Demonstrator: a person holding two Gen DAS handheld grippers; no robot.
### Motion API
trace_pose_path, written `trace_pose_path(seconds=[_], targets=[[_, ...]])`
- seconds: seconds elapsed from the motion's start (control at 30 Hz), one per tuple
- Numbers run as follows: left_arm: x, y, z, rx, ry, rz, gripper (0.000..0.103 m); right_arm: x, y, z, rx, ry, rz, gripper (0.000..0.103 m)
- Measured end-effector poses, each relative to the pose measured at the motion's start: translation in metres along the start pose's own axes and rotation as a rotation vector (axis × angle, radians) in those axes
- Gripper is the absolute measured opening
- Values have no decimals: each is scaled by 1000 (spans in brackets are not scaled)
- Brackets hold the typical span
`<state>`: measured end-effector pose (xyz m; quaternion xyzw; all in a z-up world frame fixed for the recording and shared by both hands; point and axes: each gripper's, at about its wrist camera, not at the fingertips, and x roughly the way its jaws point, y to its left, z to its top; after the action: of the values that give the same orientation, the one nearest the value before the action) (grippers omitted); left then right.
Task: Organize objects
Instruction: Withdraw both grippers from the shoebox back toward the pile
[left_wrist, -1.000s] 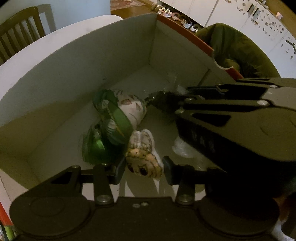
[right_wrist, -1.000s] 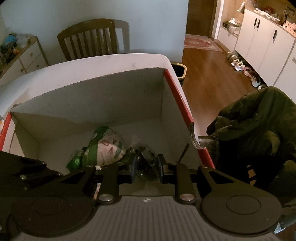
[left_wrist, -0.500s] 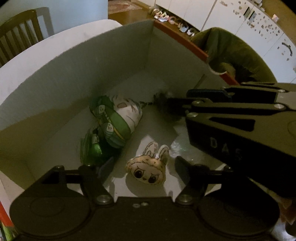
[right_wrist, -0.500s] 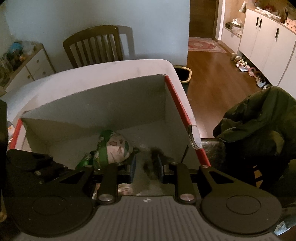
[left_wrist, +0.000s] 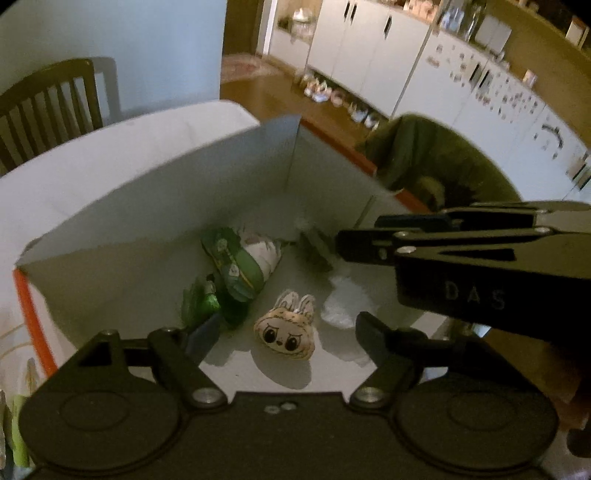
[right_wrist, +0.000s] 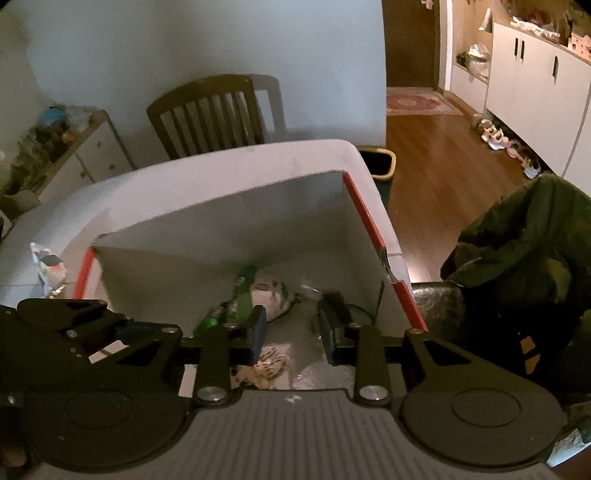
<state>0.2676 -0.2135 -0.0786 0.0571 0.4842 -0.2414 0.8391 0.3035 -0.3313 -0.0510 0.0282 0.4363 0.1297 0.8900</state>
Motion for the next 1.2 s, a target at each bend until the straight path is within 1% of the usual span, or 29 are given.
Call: trace_pose_path(seconds=[0.13,0.27,0.3,0.33,0.37,0.53,0.67,0.73,0.87,0.93,1.13,1.2], targets=[[-31,4,-8,-9,-56,-10,82,-22,5,-2,8,-41,26,30],[-46,0,-16,2,-107,-2,82,-43,11,-7,16,-72,52,33],[-51,0,-18,2,-118,-4,82,-47,12,-8,18,-78,55,41],[-57,0,-20,0,-129,-7,82,-51,15,-10,17,-85,55,51],[-62,1,-22,-6,-138,-11,82,-55,17,-12,16,-96,60,54],[-86,7,-32,-19,-183,-13,82,-72,26,-19,12,-119,73,55],[-105,16,-40,-31,-222,-16,85,-83,32,-24,13,-131,76,55],[-114,21,-44,-37,-241,-14,87,-89,36,-27,8,-139,76,62],[-128,31,-51,-51,-270,-9,90,-99,47,-32,0,-159,67,66],[-136,37,-55,-53,-281,-11,91,-104,53,-34,0,-169,68,70],[-160,51,-68,-35,-327,-13,99,-115,74,-42,-11,-194,64,76],[-168,57,-71,-38,-340,-15,100,-118,81,-44,-8,-199,63,77]])
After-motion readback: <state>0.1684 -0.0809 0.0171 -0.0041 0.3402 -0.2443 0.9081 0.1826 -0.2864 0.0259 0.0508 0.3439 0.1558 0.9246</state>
